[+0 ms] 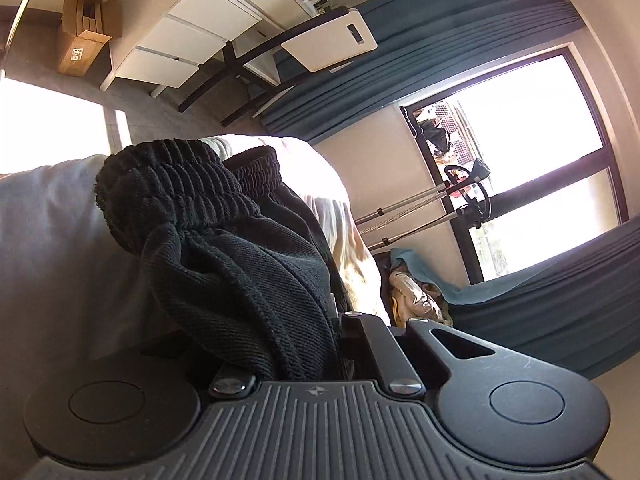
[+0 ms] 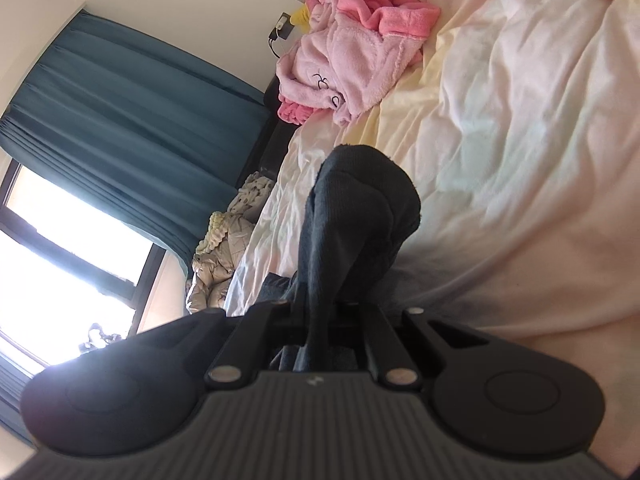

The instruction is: Fold clothes

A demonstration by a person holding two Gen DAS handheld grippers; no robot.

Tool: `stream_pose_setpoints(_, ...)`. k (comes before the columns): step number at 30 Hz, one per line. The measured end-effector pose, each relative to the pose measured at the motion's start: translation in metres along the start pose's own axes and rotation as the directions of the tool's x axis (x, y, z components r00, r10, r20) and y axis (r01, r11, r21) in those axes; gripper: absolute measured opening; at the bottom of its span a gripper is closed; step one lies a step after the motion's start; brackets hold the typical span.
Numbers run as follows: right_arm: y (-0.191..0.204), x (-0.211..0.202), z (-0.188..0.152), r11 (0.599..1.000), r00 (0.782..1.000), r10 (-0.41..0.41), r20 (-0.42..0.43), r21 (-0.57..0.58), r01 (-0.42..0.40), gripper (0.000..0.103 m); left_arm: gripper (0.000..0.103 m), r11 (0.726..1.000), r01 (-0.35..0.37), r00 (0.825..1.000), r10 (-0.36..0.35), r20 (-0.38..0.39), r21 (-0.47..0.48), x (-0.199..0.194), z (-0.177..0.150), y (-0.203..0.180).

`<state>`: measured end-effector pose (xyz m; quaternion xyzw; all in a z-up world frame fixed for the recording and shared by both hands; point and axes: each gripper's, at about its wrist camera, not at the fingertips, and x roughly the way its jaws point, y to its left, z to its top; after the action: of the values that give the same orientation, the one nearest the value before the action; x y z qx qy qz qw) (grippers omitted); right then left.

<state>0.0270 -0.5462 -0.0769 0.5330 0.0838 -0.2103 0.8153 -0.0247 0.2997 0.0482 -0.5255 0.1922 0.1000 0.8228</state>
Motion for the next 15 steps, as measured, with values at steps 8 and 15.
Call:
stream_pose_setpoints(8,0.074,0.071,0.007,0.987,0.999,-0.025,-0.026,-0.161,0.021,0.005,0.005,0.994,-0.044,0.999,0.042,0.025,0.1,0.085,0.029,-0.059)
stream_pose_setpoints(15,0.147,0.216,-0.019,0.95,0.992,-0.095,-0.081,-0.306,0.066,0.005,0.006,0.967,-0.171,0.985,0.166,0.042,0.189,0.23,0.047,-0.091)
